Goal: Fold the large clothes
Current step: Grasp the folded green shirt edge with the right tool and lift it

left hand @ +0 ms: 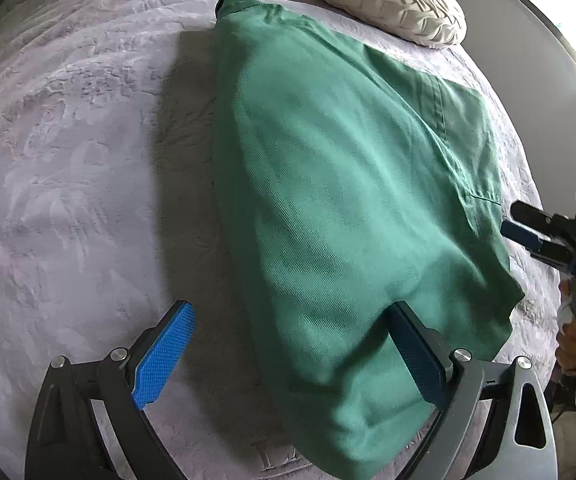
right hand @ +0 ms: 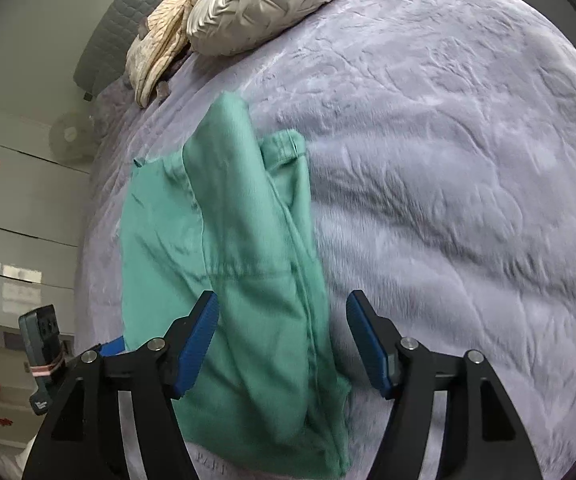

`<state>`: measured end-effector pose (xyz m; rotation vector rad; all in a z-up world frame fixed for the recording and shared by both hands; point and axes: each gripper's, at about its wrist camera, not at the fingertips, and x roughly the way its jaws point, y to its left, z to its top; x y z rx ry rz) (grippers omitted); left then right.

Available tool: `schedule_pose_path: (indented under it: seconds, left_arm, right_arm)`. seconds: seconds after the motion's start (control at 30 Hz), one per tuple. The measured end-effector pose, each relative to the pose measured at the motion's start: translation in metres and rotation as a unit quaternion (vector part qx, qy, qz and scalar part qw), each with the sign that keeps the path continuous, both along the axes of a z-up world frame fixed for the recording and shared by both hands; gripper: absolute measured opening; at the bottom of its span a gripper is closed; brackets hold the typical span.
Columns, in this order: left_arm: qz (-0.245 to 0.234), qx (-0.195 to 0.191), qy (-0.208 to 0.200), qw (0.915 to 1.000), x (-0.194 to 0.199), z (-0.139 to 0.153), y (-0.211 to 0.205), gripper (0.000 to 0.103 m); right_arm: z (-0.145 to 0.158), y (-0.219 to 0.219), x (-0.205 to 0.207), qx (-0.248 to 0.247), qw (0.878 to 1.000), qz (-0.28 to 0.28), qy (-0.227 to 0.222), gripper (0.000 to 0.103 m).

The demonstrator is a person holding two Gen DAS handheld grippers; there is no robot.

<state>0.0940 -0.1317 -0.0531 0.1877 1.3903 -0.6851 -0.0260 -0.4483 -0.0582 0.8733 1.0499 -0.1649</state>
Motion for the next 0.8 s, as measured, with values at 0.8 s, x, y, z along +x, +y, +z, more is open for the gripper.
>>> schedule_pose_path:
  seconds: [0.8]
  left_arm:
    - [-0.017, -0.075, 0.106, 0.9914, 0.023, -0.046, -0.026, 0.098]
  right_arm:
    - [-0.065, -0.028, 0.085, 0.142, 0.985, 0.089, -0.032, 0.073]
